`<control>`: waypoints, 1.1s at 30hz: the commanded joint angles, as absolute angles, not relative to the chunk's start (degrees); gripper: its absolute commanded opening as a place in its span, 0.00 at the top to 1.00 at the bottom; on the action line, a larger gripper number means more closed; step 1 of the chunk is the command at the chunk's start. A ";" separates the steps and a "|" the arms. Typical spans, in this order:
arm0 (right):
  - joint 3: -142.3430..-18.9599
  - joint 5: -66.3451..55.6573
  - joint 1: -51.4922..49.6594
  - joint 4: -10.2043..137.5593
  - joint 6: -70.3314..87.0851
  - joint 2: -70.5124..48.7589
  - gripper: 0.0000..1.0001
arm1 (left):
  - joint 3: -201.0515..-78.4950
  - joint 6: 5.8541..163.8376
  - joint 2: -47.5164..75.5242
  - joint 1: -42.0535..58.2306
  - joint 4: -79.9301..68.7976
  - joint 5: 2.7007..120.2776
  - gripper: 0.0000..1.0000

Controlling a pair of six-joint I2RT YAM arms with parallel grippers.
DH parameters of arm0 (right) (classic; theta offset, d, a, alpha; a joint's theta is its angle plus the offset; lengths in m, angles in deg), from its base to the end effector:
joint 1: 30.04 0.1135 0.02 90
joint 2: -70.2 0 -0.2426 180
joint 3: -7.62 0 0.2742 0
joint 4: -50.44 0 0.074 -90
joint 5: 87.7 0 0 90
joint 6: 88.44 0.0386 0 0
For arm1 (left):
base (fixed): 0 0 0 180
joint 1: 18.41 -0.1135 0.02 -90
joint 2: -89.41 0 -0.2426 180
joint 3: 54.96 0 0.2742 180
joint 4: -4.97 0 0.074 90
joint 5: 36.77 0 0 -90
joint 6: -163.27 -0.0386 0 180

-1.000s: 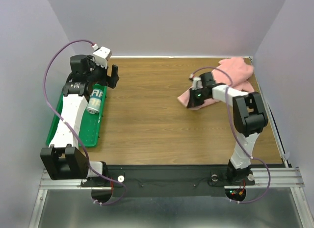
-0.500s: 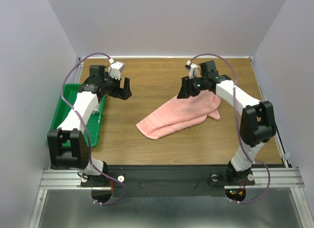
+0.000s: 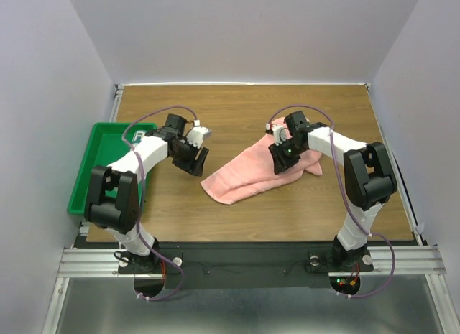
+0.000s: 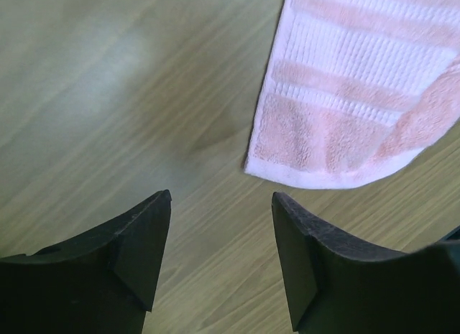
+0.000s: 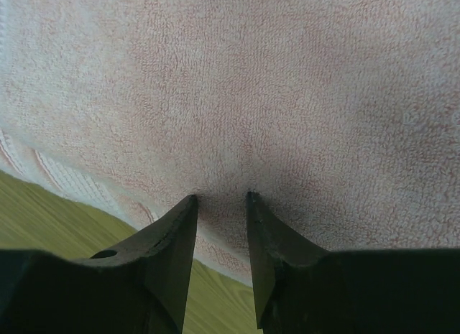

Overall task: Roll the towels
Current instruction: Flatten the towel

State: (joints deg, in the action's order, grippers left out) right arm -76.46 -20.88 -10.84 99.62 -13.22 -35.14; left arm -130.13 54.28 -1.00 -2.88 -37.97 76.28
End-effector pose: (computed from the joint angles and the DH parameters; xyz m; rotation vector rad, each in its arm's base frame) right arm 0.3504 0.1381 0.1449 -0.8999 2.6112 0.5840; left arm 0.3274 -0.1067 0.1910 0.8925 2.3761 -0.4946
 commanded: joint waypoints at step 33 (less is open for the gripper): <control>-65.39 -38.15 -10.96 93.84 -7.23 -17.61 0.44 | -152.14 49.19 -19.39 0.22 -37.55 54.20 1.00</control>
